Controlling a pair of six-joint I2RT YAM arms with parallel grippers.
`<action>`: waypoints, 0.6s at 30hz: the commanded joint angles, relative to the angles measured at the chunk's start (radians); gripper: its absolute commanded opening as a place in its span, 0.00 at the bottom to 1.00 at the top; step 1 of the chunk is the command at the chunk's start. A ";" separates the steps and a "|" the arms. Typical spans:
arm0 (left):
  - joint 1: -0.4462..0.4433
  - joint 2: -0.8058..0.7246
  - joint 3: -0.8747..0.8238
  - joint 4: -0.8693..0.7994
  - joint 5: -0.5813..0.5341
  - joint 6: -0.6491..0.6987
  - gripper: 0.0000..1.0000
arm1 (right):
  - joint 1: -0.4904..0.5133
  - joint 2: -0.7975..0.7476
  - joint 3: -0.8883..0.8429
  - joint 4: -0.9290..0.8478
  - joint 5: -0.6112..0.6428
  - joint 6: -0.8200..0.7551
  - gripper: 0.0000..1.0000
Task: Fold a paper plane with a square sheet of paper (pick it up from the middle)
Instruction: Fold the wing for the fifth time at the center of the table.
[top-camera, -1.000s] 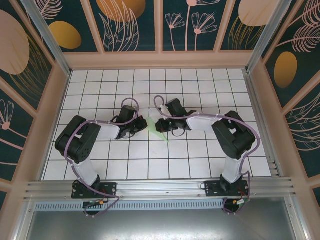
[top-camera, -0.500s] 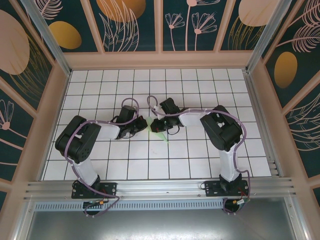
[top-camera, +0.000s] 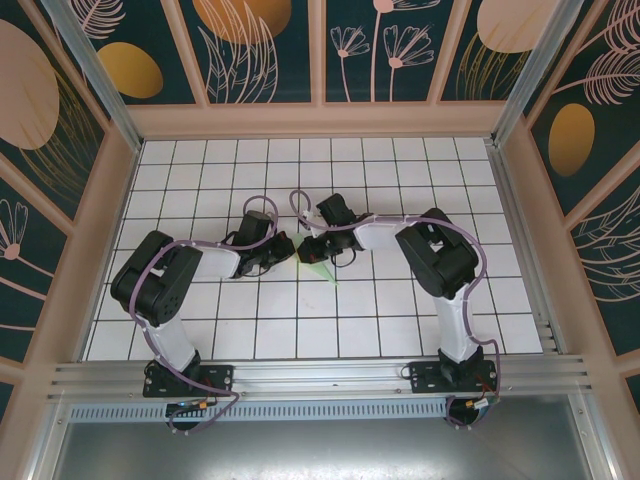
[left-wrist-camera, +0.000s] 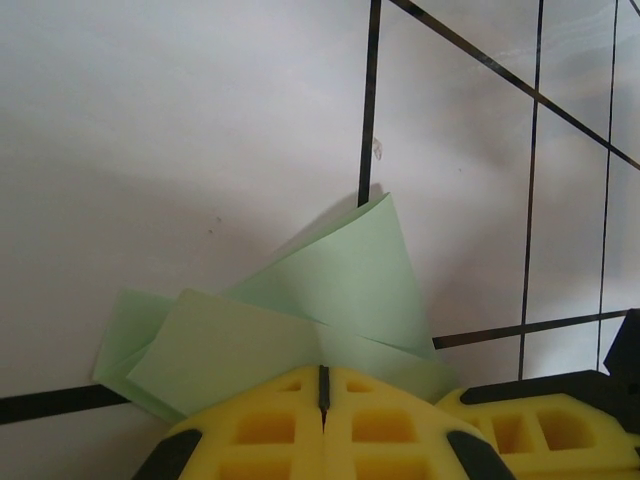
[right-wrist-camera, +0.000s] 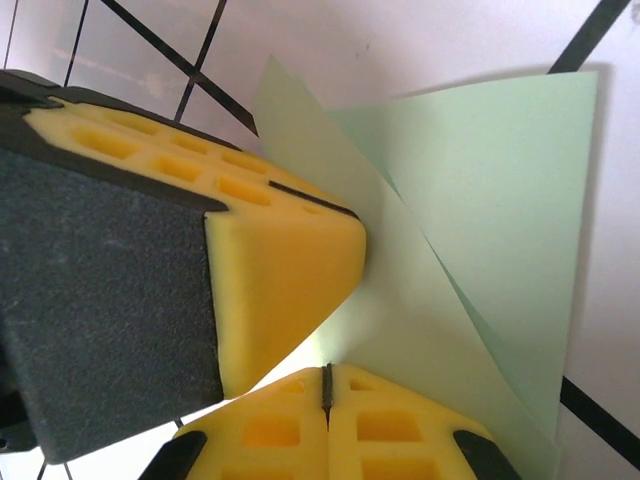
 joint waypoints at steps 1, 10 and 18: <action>-0.001 0.076 -0.017 -0.144 -0.076 -0.011 0.00 | -0.002 -0.041 -0.094 -0.078 -0.011 -0.043 0.00; -0.001 0.089 -0.024 -0.145 -0.081 -0.010 0.00 | -0.011 -0.148 -0.279 -0.094 -0.006 -0.047 0.00; 0.000 0.092 -0.024 -0.141 -0.075 -0.009 0.00 | -0.043 -0.259 -0.465 -0.047 0.032 0.042 0.00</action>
